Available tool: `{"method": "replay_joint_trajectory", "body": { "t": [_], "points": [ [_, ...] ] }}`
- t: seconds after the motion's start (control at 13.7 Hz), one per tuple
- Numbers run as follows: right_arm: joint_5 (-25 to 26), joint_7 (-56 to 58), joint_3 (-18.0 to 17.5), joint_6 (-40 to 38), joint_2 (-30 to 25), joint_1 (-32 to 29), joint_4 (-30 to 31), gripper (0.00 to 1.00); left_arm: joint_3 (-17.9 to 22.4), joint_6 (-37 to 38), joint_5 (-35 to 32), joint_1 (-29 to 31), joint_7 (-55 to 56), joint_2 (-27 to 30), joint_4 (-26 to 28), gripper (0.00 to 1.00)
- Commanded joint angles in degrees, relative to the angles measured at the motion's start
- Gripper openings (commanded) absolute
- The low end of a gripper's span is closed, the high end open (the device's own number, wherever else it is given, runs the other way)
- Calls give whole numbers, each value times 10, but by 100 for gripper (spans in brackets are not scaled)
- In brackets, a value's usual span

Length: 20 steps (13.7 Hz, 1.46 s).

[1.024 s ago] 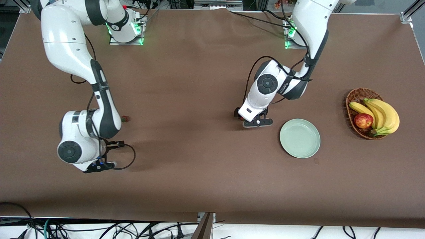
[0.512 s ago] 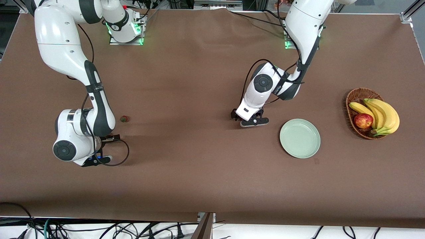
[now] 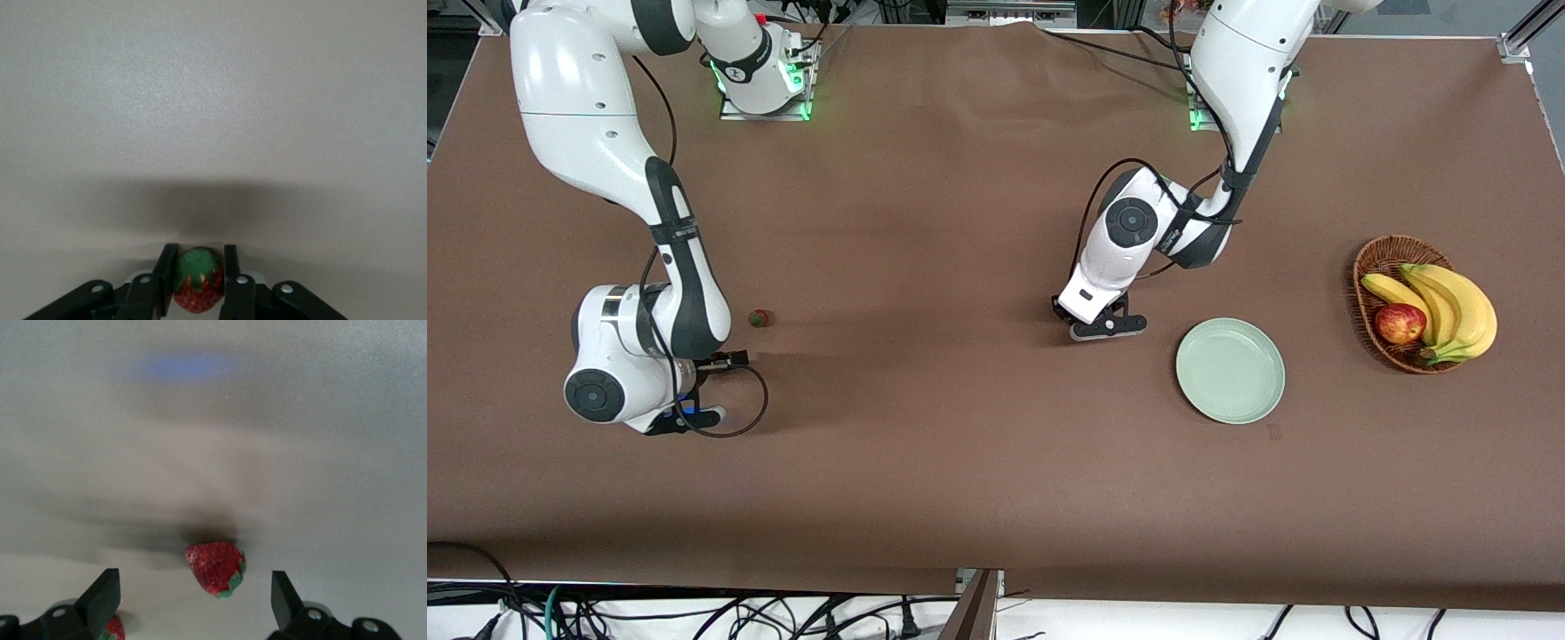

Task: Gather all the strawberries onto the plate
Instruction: 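Grasp the mid-table strawberry with the left gripper while the right gripper grasps another, then place the strawberry on the plate with the left gripper while the right gripper carries another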

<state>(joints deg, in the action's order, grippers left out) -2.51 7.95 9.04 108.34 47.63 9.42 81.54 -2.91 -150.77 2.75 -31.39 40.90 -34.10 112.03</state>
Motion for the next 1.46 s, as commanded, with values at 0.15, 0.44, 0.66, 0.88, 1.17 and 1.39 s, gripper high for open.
{"method": "replay_joint_trajectory", "body": {
  "t": [0.15, 0.44, 0.66, 0.88, 1.17, 1.39],
  "points": [
    [-14, 17, -4, 26, -19, -12, 33, 95, 9, 23, 2, 4, 1, 32, -4, 2],
    [-14, 19, -5, 29, -17, -13, 33, 61, 8, 167, 0, 79, -102, 65, -66, 4],
    [-14, 20, -5, 29, -17, -14, 33, 33, 10, 215, 0, 129, -242, 68, -95, 4],
    [-15, 19, -8, 28, -17, -15, 28, 27, 11, 210, -13, 196, -400, 53, -98, 4],
    [-79, 1, -15, 30, -16, 14, -8, 27, 11, 197, -78, 238, -495, 6, -119, 6],
    [-79, -109, -17, 85, -15, 92, -25, 28, 10, 196, -108, 267, -528, -14, -119, 14]
  ]
}}
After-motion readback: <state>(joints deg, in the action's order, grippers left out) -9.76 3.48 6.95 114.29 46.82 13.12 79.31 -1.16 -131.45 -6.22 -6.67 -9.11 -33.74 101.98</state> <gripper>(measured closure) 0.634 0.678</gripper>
